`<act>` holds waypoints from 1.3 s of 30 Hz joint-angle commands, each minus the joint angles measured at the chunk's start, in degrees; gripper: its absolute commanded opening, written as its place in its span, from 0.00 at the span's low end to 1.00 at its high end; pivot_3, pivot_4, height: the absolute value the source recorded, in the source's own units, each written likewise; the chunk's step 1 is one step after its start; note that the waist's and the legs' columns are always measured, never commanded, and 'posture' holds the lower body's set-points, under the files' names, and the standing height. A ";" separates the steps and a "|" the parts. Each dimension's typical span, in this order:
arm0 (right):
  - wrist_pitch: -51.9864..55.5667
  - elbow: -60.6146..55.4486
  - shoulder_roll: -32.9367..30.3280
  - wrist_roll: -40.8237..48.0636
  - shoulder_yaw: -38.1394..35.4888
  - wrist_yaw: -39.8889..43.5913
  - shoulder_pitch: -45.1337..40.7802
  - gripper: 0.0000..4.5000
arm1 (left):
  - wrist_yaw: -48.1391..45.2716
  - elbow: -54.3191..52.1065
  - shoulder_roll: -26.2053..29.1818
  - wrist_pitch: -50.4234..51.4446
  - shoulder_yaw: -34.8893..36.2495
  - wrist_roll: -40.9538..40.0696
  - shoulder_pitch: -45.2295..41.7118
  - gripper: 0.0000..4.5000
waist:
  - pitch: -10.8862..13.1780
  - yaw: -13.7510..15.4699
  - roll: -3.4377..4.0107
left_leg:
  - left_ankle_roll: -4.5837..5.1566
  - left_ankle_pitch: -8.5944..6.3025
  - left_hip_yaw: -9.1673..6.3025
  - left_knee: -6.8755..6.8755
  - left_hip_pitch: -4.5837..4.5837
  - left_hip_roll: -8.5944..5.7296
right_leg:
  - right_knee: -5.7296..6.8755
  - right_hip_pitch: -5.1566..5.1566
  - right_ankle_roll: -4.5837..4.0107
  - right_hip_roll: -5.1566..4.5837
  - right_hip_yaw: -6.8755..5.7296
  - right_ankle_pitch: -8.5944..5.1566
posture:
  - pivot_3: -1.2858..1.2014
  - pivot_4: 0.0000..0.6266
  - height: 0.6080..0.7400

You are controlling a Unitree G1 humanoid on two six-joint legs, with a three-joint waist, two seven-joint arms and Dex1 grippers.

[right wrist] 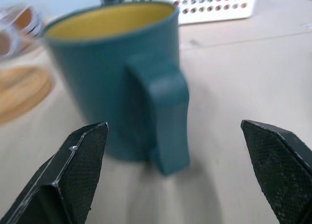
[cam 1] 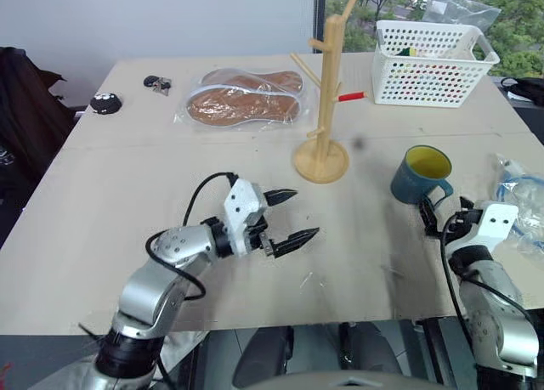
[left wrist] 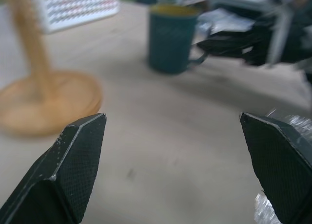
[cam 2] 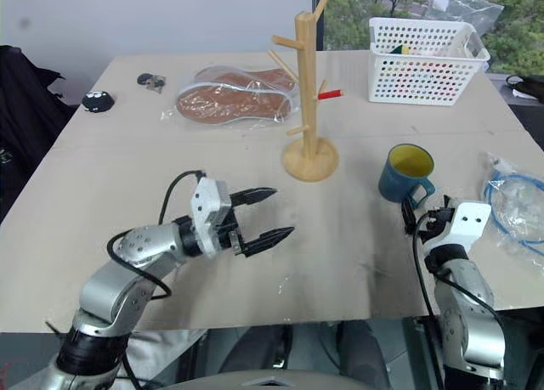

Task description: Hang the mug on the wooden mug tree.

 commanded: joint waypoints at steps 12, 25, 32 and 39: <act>-1.70 5.26 -0.06 -5.55 0.36 -3.50 -4.20 0.98 | -2.74 -2.07 3.83 3.13 0.80 -2.55 -4.97 1.00 | 0.00 -1.37 0.01 | 0.00 0.01 -0.01 -0.01 -0.19 0.00 | 0.02 -0.20 0.01 0.04 0.05 0.01 | 0.52 0.24 1.00; -11.23 18.79 -3.95 -6.53 -0.54 2.39 -9.19 0.32 | 1.71 -5.58 2.63 4.00 0.87 -2.83 -1.89 1.00 | 0.00 -1.42 0.01 | -0.01 0.02 0.01 0.00 -0.19 0.00 | 0.04 -0.20 0.00 0.07 0.12 0.02 | 0.52 0.24 1.00; -11.80 20.92 -9.07 -2.40 -0.58 11.80 -13.14 0.02 | 4.15 -6.67 1.18 2.89 0.94 -2.29 0.92 1.00 | 0.00 -1.43 0.01 | -0.01 0.02 0.03 0.01 -0.17 0.01 | 0.05 -0.20 0.00 0.07 0.14 0.03 | 0.52 0.24 1.00; -8.71 21.60 -16.01 2.96 -0.18 22.92 -17.53 0.02 | 7.03 -8.49 -0.68 1.95 0.32 -1.52 4.43 1.00 | -0.01 -1.30 -0.01 | 0.01 0.02 0.03 0.04 -0.17 0.02 | 0.06 -0.19 0.00 0.08 0.15 0.03 | 0.52 0.24 1.00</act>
